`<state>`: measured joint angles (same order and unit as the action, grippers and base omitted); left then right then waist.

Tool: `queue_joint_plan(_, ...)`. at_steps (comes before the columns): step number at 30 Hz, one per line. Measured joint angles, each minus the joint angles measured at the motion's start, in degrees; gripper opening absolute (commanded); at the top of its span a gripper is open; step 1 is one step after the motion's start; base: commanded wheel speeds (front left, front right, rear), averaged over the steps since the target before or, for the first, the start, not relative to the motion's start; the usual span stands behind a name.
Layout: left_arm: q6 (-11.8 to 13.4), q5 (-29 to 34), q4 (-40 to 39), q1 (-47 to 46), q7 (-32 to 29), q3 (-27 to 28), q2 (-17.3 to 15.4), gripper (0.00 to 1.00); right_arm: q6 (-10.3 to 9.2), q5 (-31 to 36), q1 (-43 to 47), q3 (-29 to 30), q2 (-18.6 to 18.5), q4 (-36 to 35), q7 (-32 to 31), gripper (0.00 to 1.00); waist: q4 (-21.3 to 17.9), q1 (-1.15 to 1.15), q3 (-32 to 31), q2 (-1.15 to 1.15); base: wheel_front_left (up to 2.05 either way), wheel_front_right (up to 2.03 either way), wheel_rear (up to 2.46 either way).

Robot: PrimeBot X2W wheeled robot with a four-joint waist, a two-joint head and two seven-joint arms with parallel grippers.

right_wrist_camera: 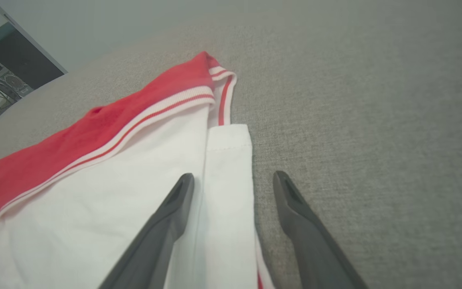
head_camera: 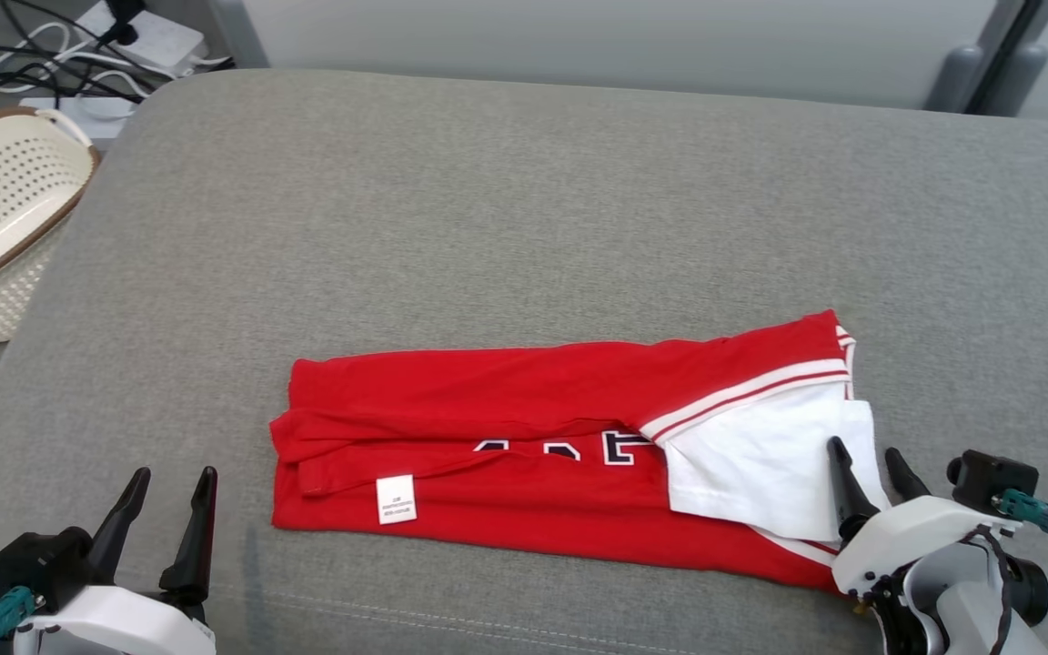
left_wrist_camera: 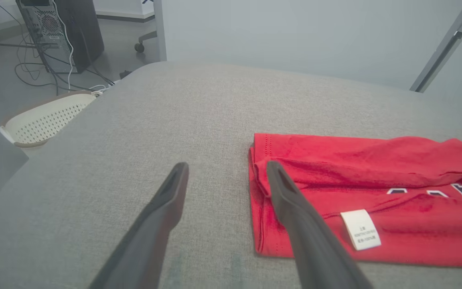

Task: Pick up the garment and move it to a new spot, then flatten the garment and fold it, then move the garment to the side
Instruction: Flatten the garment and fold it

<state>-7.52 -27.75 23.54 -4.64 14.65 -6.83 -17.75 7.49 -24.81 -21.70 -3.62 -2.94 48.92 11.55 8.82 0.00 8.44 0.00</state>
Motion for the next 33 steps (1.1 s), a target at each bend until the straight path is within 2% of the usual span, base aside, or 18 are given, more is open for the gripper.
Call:
queue_joint_plan(3,0.01,-0.85,0.07,0.04,0.00,-0.03,0.05,1.00,0.00,-0.33,-1.14,-0.02,-0.24,2.76,1.03,1.00,1.35,0.00,-0.08,0.00,0.00,0.00,0.00)
queue_joint_plan(11,0.01,-1.19,-0.01,0.04,0.00,-0.55,-0.03,1.00,-0.10,-6.02,-3.81,-6.84,-1.54,5.98,1.33,1.00,2.37,0.00,0.24,0.00,0.00,0.00,0.00)
queue_joint_plan(12,0.01,-1.23,-0.05,0.04,0.00,-0.67,-0.03,1.00,-0.10,-6.80,-4.16,-7.79,-1.68,6.24,1.32,0.96,2.42,0.00,0.36,0.00,0.00,0.00,0.00)
queue_joint_plan(14,0.01,-1.86,-0.15,0.04,0.00,-0.81,-0.02,1.00,-0.10,-8.09,-4.95,-9.33,-2.04,6.97,0.49,0.75,2.52,0.00,0.52,0.00,0.00,0.00,0.00)
queue_joint_plan(15,0.01,-2.19,-0.23,0.04,0.00,-0.87,-0.02,1.00,-0.11,-8.59,-5.41,-10.14,-2.30,7.32,0.14,0.58,2.55,0.00,0.55,0.00,0.00,0.00,0.00)
queue_joint_plan(16,0.01,-2.41,-0.34,0.04,0.00,-0.93,-0.01,1.00,-0.11,-8.91,-5.79,-10.68,-2.38,7.69,0.07,0.45,2.57,0.00,0.61,0.00,0.00,0.00,0.00)
queue_joint_plan(17,0.01,-2.65,-0.47,0.04,0.00,-0.99,-0.01,1.00,-0.11,-9.16,-6.15,-11.22,-2.42,8.06,-0.01,0.28,2.61,0.00,0.67,0.00,0.00,0.00,0.00)
queue_joint_plan(18,0.01,-2.72,-0.56,0.04,0.00,-1.05,-0.01,1.00,-0.10,-9.38,-6.51,-11.70,-2.40,8.48,-0.01,0.00,2.63,0.00,0.71,0.00,0.00,0.00,0.00)
queue_joint_plan(21,0.01,-3.11,-0.80,0.04,0.00,-1.19,-0.01,1.00,0.02,-9.60,-7.77,-12.09,-1.59,10.38,0.33,0.00,2.62,0.00,0.81,0.00,0.00,0.00,0.00)
queue_joint_plan(27,0.01,-3.54,-0.88,0.12,0.00,-0.85,-0.03,1.00,0.52,-5.69,-10.48,-7.19,-0.62,15.41,2.68,0.00,1.96,0.00,0.73,0.00,0.00,0.00,0.00)
queue_joint_plan(33,0.01,-3.55,-1.22,0.30,0.00,-0.75,0.30,1.00,0.49,-2.04,-11.79,-0.52,-3.61,16.95,2.68,0.00,0.53,0.00,0.42,0.00,0.00,0.00,0.00)
